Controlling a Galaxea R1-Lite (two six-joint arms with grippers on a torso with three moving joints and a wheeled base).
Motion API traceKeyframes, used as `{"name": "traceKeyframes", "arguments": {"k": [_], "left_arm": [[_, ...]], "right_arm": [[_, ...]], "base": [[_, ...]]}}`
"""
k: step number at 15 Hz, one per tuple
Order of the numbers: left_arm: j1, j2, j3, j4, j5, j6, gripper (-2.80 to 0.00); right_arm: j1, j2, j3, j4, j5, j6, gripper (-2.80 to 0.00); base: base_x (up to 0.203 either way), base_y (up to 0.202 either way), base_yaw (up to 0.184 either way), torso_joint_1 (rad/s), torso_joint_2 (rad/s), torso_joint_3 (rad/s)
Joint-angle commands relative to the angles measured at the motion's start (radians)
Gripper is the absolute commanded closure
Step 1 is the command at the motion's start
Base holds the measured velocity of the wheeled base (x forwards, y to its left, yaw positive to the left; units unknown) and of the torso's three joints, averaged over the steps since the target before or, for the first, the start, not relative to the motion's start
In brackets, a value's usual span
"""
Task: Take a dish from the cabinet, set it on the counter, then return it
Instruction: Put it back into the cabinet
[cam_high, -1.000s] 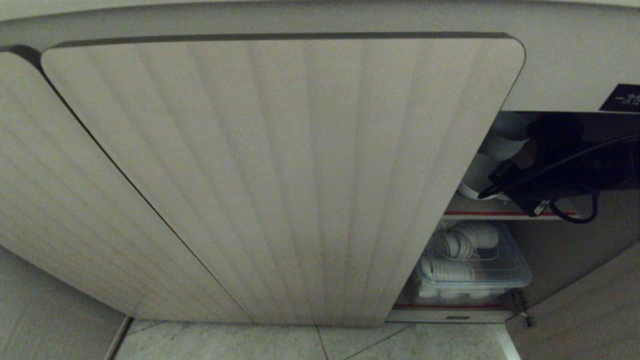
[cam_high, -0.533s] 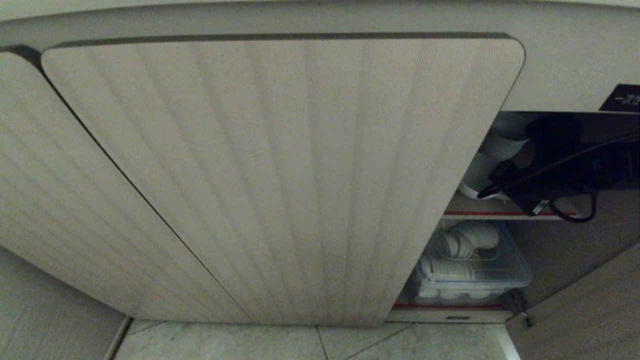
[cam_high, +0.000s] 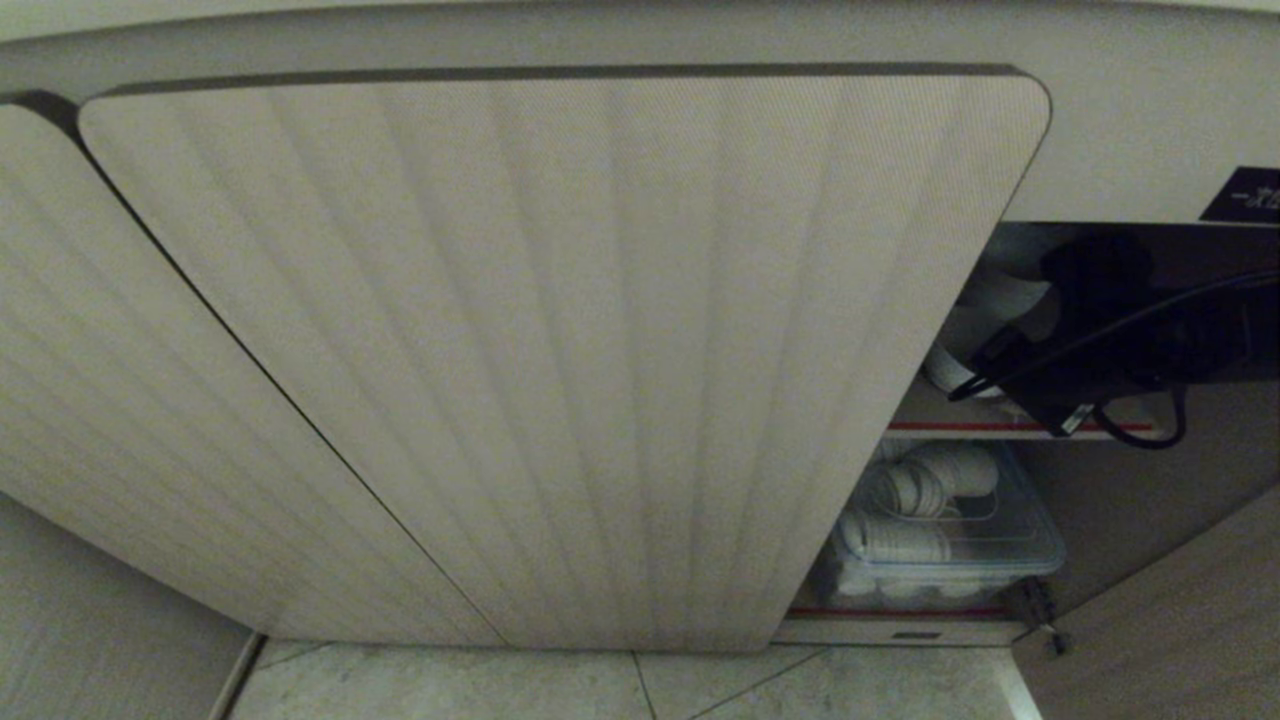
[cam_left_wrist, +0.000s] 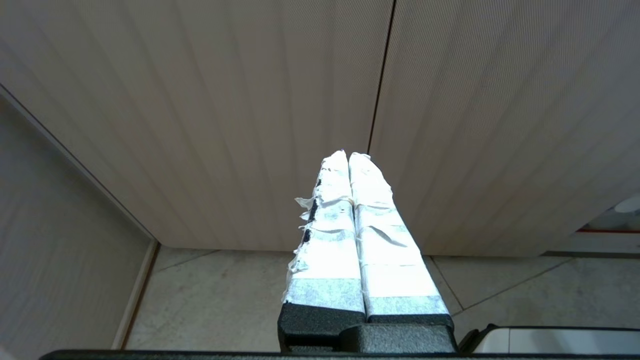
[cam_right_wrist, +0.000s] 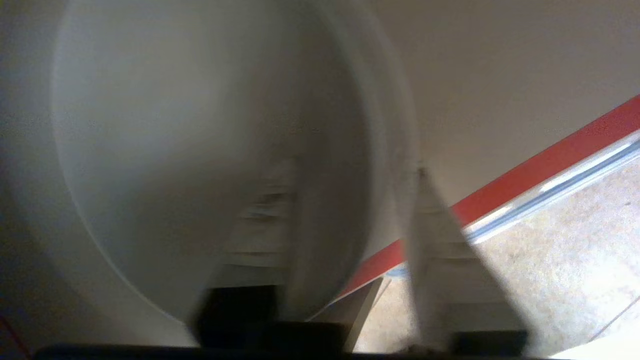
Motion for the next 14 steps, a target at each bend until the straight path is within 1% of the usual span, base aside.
{"name": "traceKeyframes", "arguments": {"k": [1, 8, 10, 12, 14], "left_arm": [[0.000, 0.000, 0.000, 0.000, 0.000, 0.000, 0.00], [0.000, 0.000, 0.000, 0.000, 0.000, 0.000, 0.00], [0.000, 0.000, 0.000, 0.000, 0.000, 0.000, 0.00], [0.000, 0.000, 0.000, 0.000, 0.000, 0.000, 0.00], [0.000, 0.000, 0.000, 0.000, 0.000, 0.000, 0.00]], "right_arm": [[0.008, -0.001, -0.008, -0.002, -0.005, 0.005, -2.80], [0.009, 0.002, -0.016, -0.006, -0.021, 0.005, -2.80], [0.009, 0.000, -0.013, -0.032, -0.023, -0.001, -2.80], [0.009, 0.000, -0.013, -0.039, -0.043, -0.002, -2.80], [0.009, 0.000, -0.006, -0.039, -0.067, -0.026, -2.80]], "base": [[0.000, 0.000, 0.000, 0.000, 0.00, 0.000], [0.000, 0.000, 0.000, 0.000, 0.00, 0.000], [0.000, 0.000, 0.000, 0.000, 0.00, 0.000], [0.000, 0.000, 0.000, 0.000, 0.00, 0.000], [0.000, 0.000, 0.000, 0.000, 0.00, 0.000]]}}
